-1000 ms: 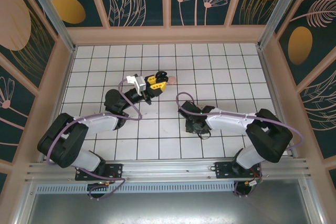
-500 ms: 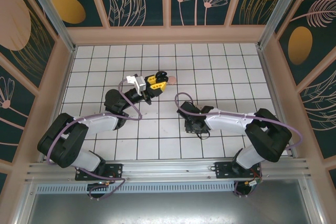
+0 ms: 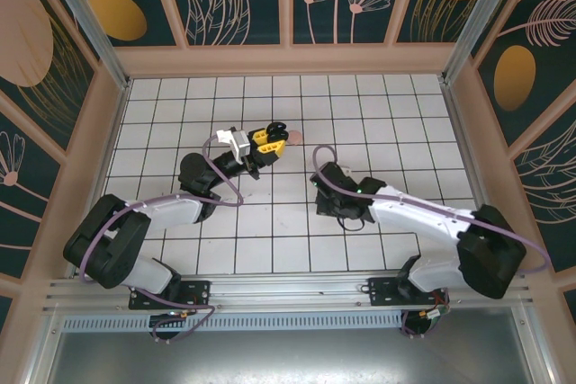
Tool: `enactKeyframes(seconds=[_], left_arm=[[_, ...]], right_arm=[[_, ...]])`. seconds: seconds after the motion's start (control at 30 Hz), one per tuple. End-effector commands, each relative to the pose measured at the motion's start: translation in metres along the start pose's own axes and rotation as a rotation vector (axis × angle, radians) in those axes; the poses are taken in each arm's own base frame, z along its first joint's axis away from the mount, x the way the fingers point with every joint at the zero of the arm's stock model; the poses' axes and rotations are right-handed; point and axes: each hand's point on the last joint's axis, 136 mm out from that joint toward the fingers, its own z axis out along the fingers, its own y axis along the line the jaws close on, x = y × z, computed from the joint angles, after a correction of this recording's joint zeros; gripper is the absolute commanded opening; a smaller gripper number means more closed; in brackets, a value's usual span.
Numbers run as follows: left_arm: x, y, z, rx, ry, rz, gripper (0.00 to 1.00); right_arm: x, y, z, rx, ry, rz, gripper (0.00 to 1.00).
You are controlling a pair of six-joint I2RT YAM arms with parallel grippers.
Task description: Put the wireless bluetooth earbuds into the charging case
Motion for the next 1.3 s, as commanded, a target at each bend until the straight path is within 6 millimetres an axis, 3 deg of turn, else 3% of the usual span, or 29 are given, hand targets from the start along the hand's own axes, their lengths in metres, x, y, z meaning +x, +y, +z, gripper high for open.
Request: enactKeyframes(seconds=[0.0,0.23,0.4,0.5,0.67,0.9,1.27], left_arm=[[-0.022,-0.010,0.006,0.050,-0.045,0.066,0.00],[-0.021,-0.012,0.010,0.083,-0.028,0.083,0.00],[-0.022,-0.013,0.014,0.104,-0.024,0.083,0.00],[-0.023,-0.012,0.016,0.108,-0.025,0.075,0.00],[-0.026,-0.011,0.020,0.121,-0.042,0.053,0.00],[-0.029,-0.007,0.023,0.111,-0.066,0.038,0.00],[-0.031,-0.006,0.025,0.109,-0.078,0.037,0.00]], right_arm=[[-0.051,0.023,-0.045,-0.091,-0.159,0.000,0.16],[-0.134,0.070,-0.144,-0.274,-0.425,-0.074,0.16],[-0.171,0.105,-0.202,-0.401,-0.567,-0.140,0.17],[-0.181,0.126,-0.224,-0.485,-0.630,-0.201,0.17],[-0.183,0.148,-0.233,-0.551,-0.669,-0.278,0.17],[-0.169,0.168,-0.235,-0.633,-0.695,-0.332,0.17],[-0.158,0.167,-0.213,-0.609,-0.666,-0.309,0.17]])
